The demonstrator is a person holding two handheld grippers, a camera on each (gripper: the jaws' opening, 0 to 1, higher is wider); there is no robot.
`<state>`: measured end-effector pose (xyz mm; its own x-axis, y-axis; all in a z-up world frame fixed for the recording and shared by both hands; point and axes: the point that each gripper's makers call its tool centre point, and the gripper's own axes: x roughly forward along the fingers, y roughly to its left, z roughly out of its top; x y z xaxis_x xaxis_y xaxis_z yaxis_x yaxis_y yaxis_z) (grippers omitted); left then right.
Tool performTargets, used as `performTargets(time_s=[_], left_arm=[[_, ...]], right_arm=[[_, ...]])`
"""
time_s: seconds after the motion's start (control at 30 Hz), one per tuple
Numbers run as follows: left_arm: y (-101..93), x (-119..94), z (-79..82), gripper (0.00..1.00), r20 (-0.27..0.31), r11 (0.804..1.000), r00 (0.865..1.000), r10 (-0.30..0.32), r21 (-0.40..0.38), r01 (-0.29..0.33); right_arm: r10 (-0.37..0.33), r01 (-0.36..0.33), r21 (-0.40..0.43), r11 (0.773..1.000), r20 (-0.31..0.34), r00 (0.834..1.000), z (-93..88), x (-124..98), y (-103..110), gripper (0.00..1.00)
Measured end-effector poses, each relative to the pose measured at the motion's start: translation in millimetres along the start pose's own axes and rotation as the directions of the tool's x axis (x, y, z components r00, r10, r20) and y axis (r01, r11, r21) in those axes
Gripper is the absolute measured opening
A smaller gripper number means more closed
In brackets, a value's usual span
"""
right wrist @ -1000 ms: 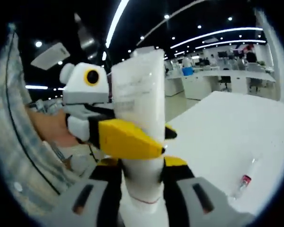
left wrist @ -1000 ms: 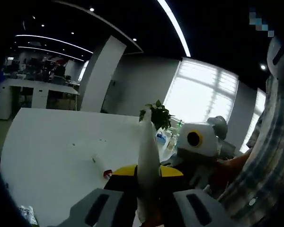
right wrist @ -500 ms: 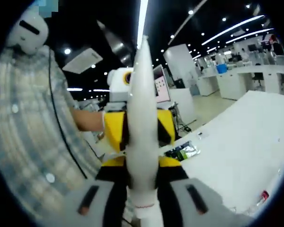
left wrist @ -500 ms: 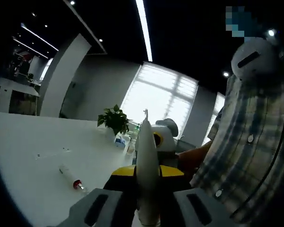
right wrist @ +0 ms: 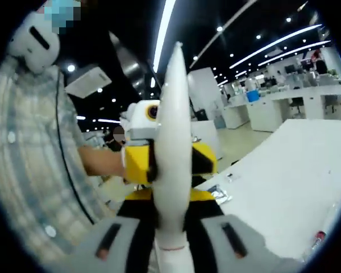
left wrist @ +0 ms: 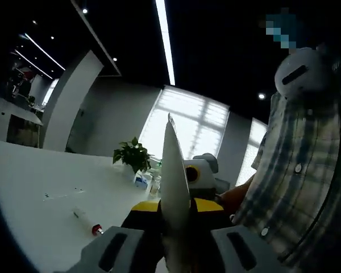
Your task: Arrange the skincare products in the storage area until every visible bottle or jar stands upright without overlapping.
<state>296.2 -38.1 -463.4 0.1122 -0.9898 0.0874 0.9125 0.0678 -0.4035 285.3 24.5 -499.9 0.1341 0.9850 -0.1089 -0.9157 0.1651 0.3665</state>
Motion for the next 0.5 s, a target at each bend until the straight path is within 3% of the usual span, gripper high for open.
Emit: performTargets(time_s=[0.1,0.37,0.43,0.5], left_arm=[[-0.8,-4.7,-3.4,0.16,-0.021,1.0,1.0,-0.019,0.0,0.019],[0.8,-13.8,-14.4,0.14,-0.061,0.999,0.998,-0.003,0.04,0.006],[6.0,-16.3,-20.9,0.14,-0.081,0.998,0.996,0.024,0.058,-0.019],[11.0,-20.0,-27.3,0.14,-0.089,0.997,0.995,0.044,0.074,-0.037]], right_arm=[[-0.009,0.009,0.007,1.0,-0.001,1.0,-3.2,7.2,0.7,0.21],[-0.029,0.035,0.05,0.998,-0.108,0.994,-14.3,21.8,-3.2,0.26],[-0.029,0.033,0.025,0.999,-0.143,0.989,-17.4,23.0,-2.3,0.32],[-0.042,0.046,0.01,0.999,-0.236,0.971,-30.7,18.6,-5.7,0.32]])
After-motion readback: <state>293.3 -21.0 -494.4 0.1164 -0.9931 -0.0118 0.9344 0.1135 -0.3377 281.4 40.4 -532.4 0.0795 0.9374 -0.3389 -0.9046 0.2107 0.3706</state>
